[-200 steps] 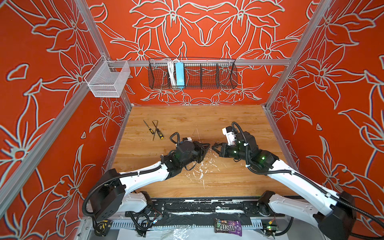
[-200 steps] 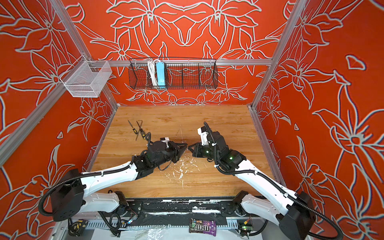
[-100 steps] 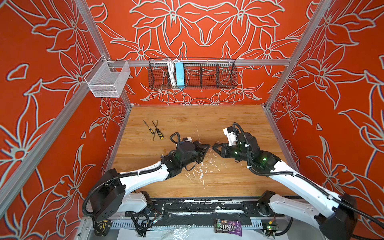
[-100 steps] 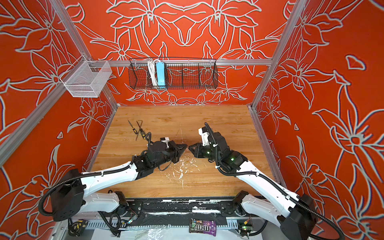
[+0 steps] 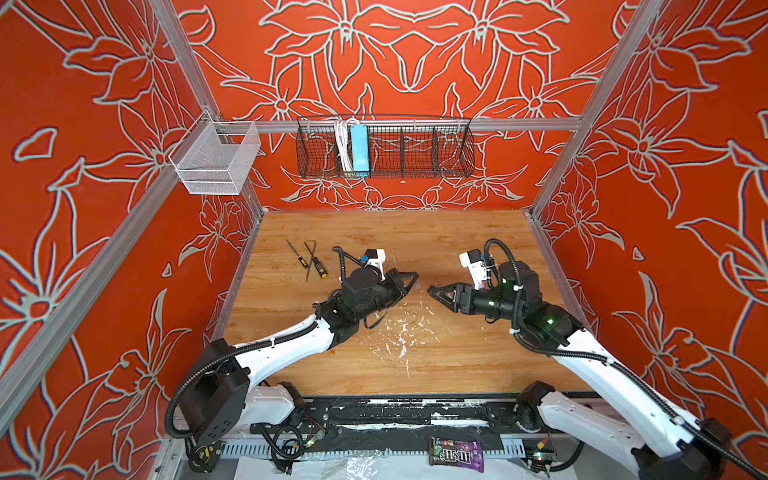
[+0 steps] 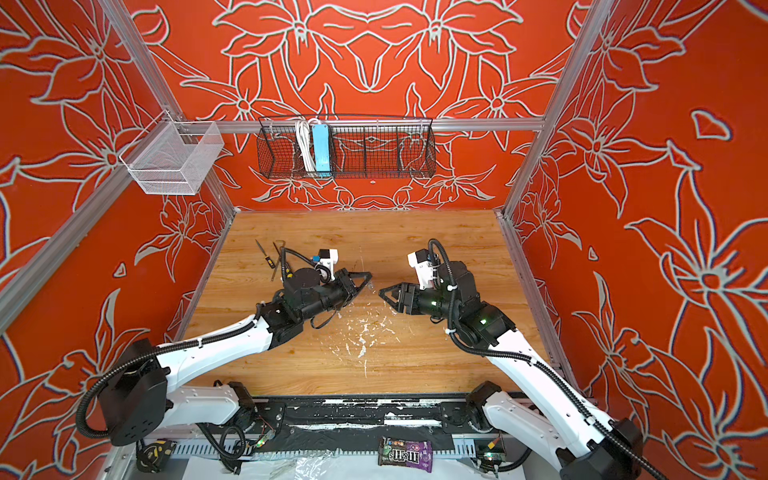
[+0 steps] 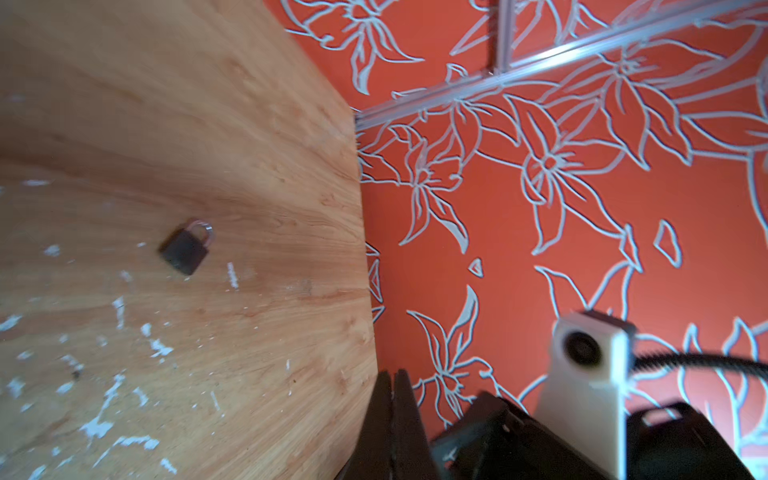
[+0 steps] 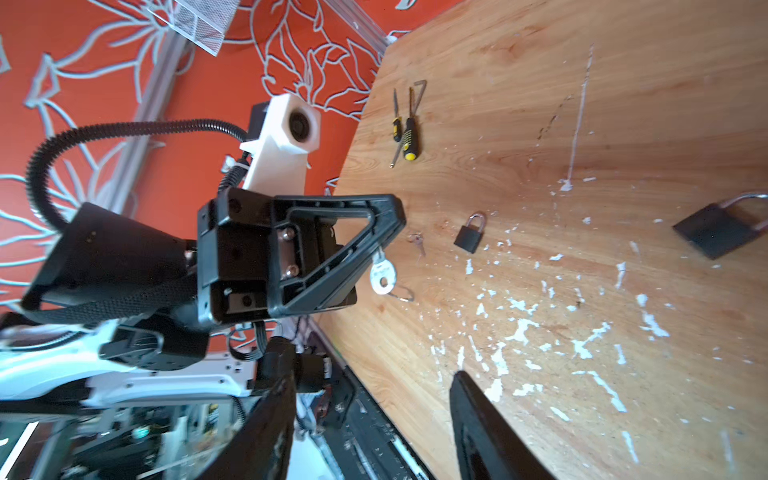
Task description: Unlock with the key
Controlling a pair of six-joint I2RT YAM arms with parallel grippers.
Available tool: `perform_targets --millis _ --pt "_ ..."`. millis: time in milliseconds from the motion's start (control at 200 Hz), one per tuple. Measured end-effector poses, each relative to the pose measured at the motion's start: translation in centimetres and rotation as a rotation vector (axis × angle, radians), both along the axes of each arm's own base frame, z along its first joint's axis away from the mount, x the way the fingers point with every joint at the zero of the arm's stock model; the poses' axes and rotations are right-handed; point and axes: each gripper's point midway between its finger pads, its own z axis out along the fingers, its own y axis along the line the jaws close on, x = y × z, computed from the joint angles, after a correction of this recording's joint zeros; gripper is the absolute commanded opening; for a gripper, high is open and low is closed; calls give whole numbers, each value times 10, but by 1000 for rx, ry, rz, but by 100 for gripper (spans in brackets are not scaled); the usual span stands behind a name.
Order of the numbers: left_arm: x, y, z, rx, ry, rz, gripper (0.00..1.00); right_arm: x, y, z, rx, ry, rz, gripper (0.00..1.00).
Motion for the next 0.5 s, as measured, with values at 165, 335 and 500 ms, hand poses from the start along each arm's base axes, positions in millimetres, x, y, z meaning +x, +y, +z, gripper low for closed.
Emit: perform_targets --millis 165,335,500 --pt "-3 -13 24 24 -139 -80 0 4 1 11 71 1 47 59" --pt "-3 -22 28 41 -218 -125 0 11 1 15 110 6 72 57" --pt "-1 -29 28 52 -247 -150 0 15 -1 19 130 -19 72 52"
